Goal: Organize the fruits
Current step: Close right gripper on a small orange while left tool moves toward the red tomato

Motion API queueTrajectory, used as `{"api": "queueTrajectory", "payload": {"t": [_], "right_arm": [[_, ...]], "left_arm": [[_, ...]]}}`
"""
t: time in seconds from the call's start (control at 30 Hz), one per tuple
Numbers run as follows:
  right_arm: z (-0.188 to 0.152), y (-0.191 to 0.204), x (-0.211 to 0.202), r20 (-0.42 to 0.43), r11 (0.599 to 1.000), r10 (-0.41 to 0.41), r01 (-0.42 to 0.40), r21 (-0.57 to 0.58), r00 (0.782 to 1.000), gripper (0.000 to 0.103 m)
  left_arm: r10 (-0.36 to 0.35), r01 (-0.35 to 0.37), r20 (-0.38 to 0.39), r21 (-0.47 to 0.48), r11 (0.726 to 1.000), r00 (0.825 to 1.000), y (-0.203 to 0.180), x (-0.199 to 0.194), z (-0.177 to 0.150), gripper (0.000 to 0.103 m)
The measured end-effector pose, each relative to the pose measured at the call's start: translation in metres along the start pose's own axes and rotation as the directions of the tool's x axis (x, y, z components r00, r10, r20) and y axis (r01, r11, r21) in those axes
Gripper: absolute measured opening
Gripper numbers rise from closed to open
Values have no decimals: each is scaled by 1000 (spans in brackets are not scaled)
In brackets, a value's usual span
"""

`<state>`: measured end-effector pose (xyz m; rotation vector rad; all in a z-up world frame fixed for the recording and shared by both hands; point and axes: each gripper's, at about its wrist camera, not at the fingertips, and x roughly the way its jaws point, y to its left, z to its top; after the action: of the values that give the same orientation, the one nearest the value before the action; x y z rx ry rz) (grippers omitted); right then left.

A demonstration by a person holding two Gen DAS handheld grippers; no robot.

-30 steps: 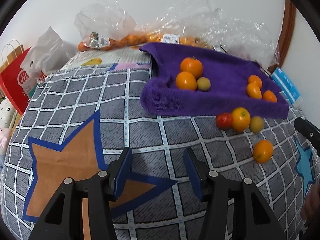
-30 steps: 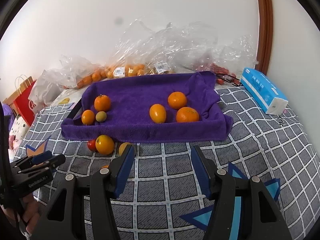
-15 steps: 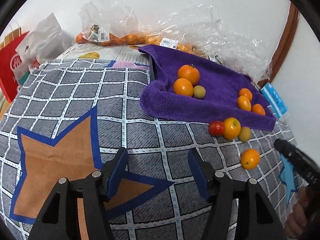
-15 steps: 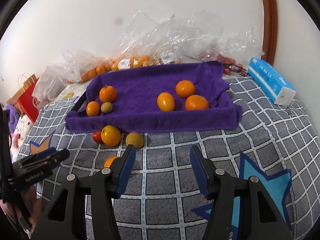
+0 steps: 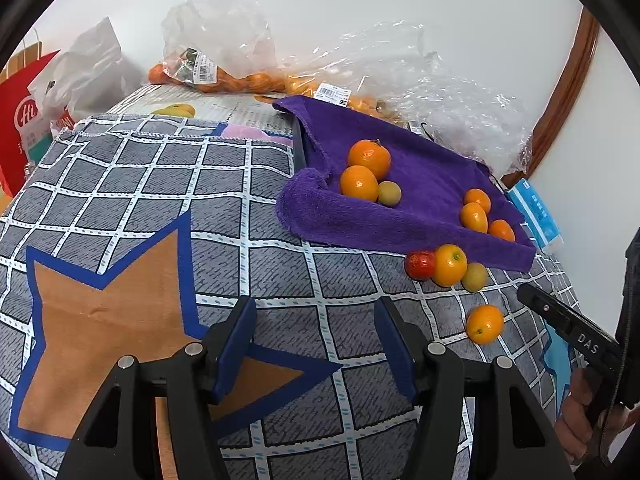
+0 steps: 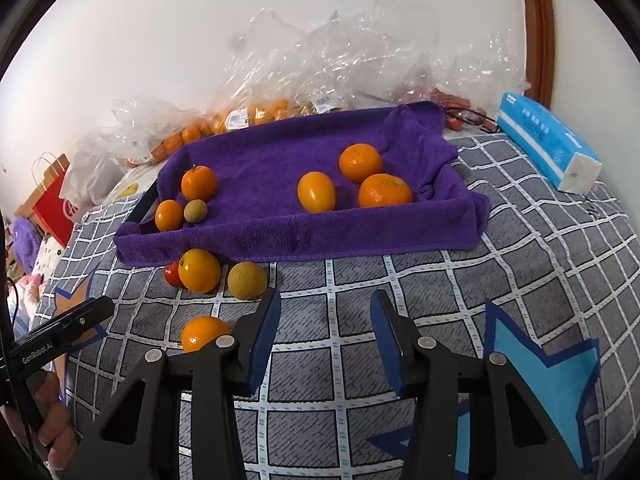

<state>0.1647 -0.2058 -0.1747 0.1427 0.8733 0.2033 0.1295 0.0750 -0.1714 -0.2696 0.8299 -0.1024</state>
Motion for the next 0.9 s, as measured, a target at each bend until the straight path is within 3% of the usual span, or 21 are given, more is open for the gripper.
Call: {"api": "queueTrajectory", "payload": {"t": [0.17,0.47,0.7,0.9], "right_arm": [[-1,4,4,-24,997,73,-73,12,997,43],[-7,50,-7,-27,974,207,-209,-86,978,42],[-19,61,14,-102,975,180,-192,-113,978,40],[-22,63,8,-79,977,137,-148,-154,987,39]], "left_arm": [[-3,3,3,-8,1000,1000,0,-1,1,58],[-5,5,18,-28,1000,1000,4,-2,1,58],[-1,2,14,-34,999,1000,5,-2,2,58],[-5,5,16,-33,999,1000,5,-3,1,58]]}}
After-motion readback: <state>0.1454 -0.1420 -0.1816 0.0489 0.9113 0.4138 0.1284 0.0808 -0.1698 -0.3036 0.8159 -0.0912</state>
